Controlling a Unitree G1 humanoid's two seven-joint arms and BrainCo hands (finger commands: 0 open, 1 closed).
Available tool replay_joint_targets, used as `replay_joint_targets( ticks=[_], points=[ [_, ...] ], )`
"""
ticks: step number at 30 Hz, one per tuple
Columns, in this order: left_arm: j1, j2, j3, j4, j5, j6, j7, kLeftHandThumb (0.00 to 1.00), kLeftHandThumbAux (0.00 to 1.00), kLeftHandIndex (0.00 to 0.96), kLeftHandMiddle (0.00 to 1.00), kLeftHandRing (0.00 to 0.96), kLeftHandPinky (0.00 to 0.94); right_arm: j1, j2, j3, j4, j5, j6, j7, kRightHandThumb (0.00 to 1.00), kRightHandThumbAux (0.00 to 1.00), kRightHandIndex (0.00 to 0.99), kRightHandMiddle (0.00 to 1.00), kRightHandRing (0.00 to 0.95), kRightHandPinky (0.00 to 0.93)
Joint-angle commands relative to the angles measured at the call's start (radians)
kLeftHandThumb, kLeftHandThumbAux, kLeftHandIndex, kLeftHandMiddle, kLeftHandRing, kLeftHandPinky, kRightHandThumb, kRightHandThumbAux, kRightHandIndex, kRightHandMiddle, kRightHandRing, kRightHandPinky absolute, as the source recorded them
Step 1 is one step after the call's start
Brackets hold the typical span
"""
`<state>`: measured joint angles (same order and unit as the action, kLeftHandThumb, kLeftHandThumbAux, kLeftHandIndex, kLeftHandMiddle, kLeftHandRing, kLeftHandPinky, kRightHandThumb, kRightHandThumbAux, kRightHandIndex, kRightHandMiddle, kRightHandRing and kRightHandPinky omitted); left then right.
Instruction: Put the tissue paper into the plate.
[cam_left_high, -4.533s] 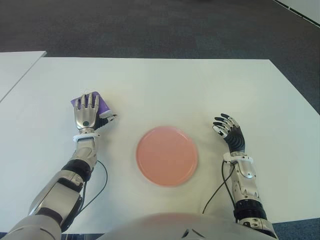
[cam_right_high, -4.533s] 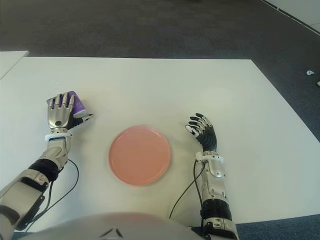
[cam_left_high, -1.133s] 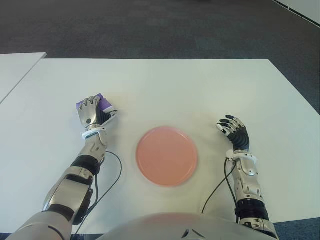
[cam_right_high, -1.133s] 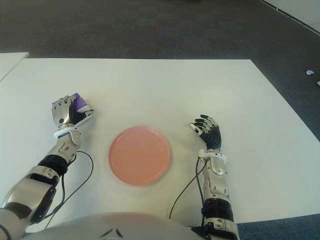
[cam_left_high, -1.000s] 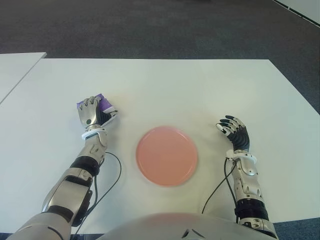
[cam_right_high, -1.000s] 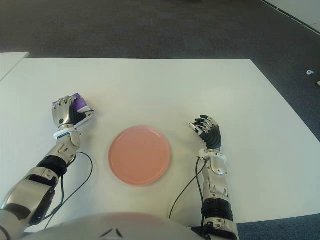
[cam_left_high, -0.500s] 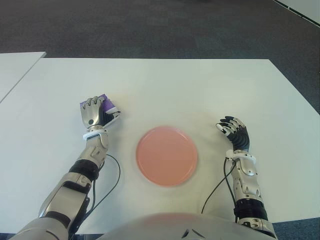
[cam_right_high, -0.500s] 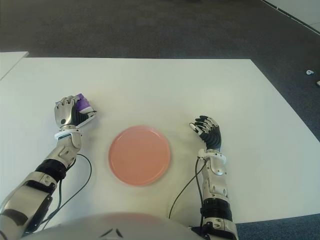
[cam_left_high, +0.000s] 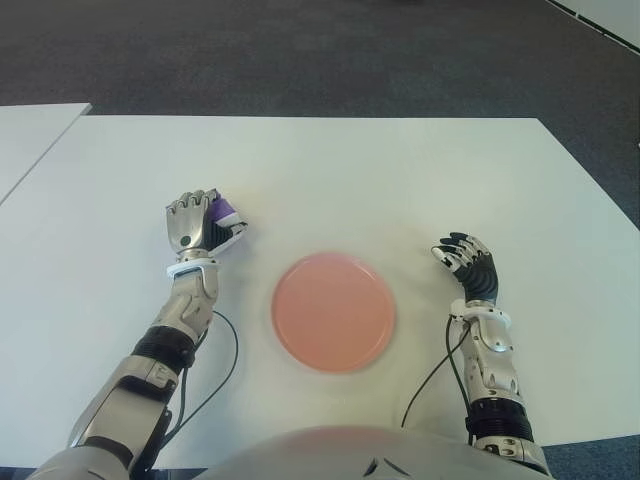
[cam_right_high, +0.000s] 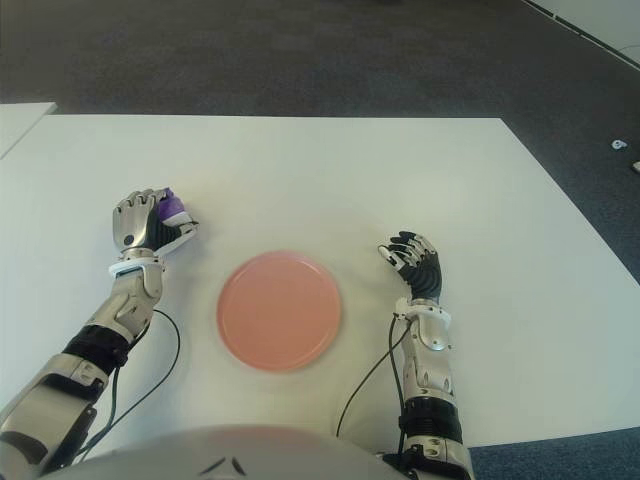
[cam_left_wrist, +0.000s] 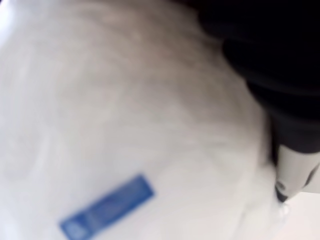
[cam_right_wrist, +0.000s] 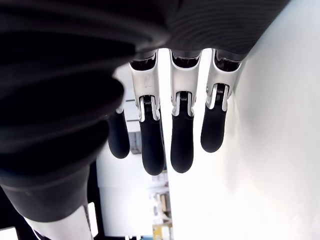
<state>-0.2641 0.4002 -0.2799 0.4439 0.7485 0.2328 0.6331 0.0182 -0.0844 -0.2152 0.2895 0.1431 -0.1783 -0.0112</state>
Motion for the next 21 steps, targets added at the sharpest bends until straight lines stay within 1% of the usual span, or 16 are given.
replay_joint_targets(
  ticks=[1,8,9,10,11,14,21],
  points=[
    [0.018,0.021,0.002,-0.118,0.040,0.038,-0.057,1.000,0.656,0.405,0.513,0.529,0.426,0.037,0.021,0.010,0.071,-0.006,0.054,-0.002,0.391,0.845,0.331,0.446,0.425,0.353],
    [0.033,0.036,-0.001,-0.189,0.093,0.053,-0.079,1.000,0.657,0.397,0.505,0.515,0.436,0.040,0.019,0.015,0.070,-0.006,0.063,0.007,0.385,0.852,0.328,0.456,0.429,0.332],
    [0.034,0.036,0.000,-0.195,0.097,0.055,-0.083,0.982,0.654,0.396,0.505,0.514,0.551,0.042,0.020,0.016,0.069,-0.007,0.062,0.008,0.385,0.852,0.330,0.455,0.428,0.332],
    [0.035,0.037,0.000,-0.204,0.103,0.057,-0.087,0.971,0.652,0.395,0.504,0.514,0.625,0.042,0.021,0.016,0.069,-0.006,0.063,0.009,0.384,0.851,0.331,0.455,0.427,0.332],
    [0.036,0.037,0.001,-0.210,0.106,0.058,-0.090,0.964,0.651,0.394,0.504,0.514,0.673,0.042,0.022,0.016,0.069,-0.005,0.063,0.010,0.384,0.851,0.333,0.455,0.426,0.328],
    [0.032,0.049,-0.004,-0.243,0.131,0.062,-0.108,0.955,0.650,0.392,0.505,0.517,0.736,0.041,0.024,0.013,0.075,-0.001,0.058,0.013,0.398,0.845,0.344,0.454,0.424,0.325],
    [0.033,0.057,0.003,-0.319,0.161,0.076,-0.157,0.951,0.649,0.390,0.507,0.522,0.793,0.039,0.024,0.010,0.086,0.003,0.053,0.020,0.444,0.827,0.344,0.453,0.420,0.319]
  ],
)
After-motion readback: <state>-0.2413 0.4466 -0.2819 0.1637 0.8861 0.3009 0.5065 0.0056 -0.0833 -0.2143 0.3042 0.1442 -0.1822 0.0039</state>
